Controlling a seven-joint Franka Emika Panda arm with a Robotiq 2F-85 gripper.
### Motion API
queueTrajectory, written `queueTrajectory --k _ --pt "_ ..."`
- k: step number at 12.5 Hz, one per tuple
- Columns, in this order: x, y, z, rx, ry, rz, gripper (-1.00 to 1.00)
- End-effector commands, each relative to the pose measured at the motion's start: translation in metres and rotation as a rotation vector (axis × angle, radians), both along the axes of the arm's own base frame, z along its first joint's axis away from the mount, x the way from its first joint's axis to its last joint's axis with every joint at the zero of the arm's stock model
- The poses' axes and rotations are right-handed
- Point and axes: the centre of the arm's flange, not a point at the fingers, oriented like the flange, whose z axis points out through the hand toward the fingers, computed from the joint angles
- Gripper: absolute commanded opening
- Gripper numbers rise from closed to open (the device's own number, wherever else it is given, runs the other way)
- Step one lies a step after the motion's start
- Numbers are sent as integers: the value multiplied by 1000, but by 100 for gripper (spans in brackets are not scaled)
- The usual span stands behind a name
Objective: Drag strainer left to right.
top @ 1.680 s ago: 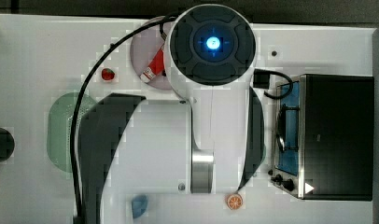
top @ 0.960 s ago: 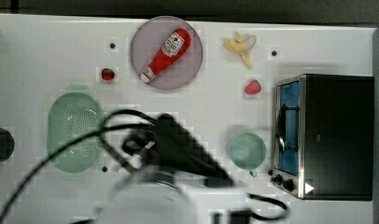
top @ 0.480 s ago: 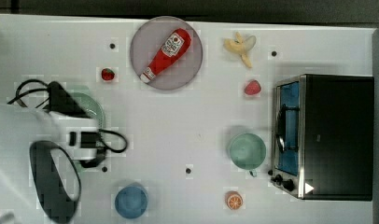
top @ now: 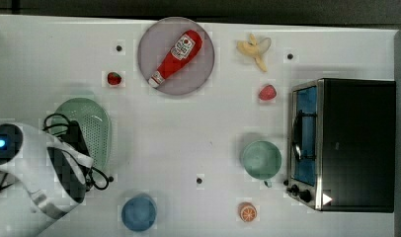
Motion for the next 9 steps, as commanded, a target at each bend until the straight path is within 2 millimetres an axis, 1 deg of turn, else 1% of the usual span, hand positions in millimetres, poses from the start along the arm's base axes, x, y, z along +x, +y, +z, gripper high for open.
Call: queueTrajectory --k 1,3,5,8,9 --pt "28 -7 -8 37 -53 -330 100" --pt "29 -9 -42 63 -60 -360 100" --pt "28 -10 -69 87 -79 -341 100" --pt "29 -20 -100 80 -71 -349 100" --pt "32 -25 -108 70 -85 -335 100"
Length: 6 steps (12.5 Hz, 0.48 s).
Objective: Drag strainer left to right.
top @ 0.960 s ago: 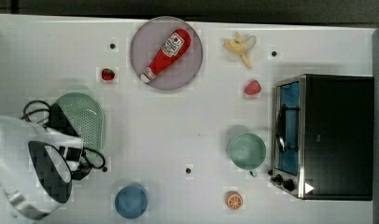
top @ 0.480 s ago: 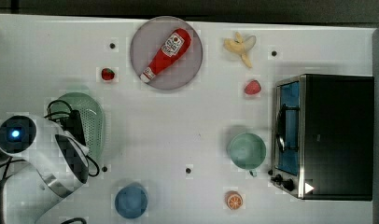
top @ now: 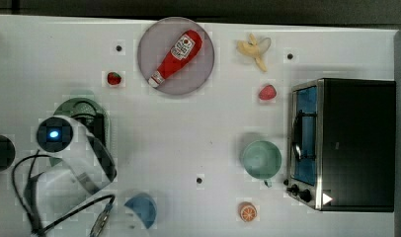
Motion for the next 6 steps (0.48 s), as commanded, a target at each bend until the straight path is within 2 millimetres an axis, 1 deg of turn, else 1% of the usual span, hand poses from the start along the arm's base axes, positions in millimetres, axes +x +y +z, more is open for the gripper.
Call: queueTrajectory --k 1,3,6 --pt "4 -19 -15 -51 -32 -39 100" --pt "5 -30 -24 -73 -24 -54 100" --pt "9 -43 -29 -88 -22 -75 100"
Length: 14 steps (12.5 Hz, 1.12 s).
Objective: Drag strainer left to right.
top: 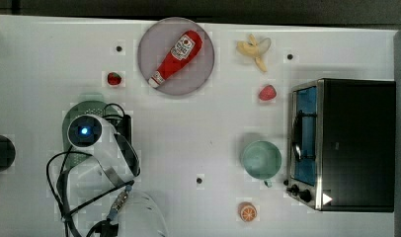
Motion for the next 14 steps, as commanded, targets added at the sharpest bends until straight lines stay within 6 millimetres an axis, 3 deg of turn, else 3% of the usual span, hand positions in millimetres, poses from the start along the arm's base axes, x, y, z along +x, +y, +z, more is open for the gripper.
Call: queueTrajectory --k 1,14 --pt "5 0 18 -6 -38 -52 100" --pt "11 -145 18 -124 -39 -69 100"
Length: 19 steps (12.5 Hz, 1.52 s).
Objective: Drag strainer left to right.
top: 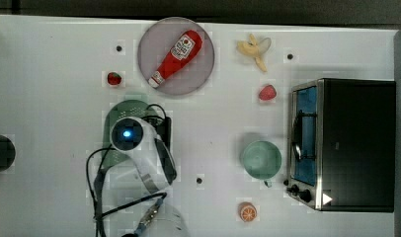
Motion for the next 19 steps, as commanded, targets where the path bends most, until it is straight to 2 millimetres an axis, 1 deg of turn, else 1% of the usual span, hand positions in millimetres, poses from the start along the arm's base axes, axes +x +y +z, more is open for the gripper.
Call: queueTrajectory --k 1,6,13,17,19 --pt "15 -44 16 -11 -13 22 100" --pt "20 -109 15 -47 -6 4 100" --pt "22 -189 18 -84 -15 15 100" --pt "19 -225 20 -103 -11 22 100" --pt "17 -236 21 -110 -10 7 100"
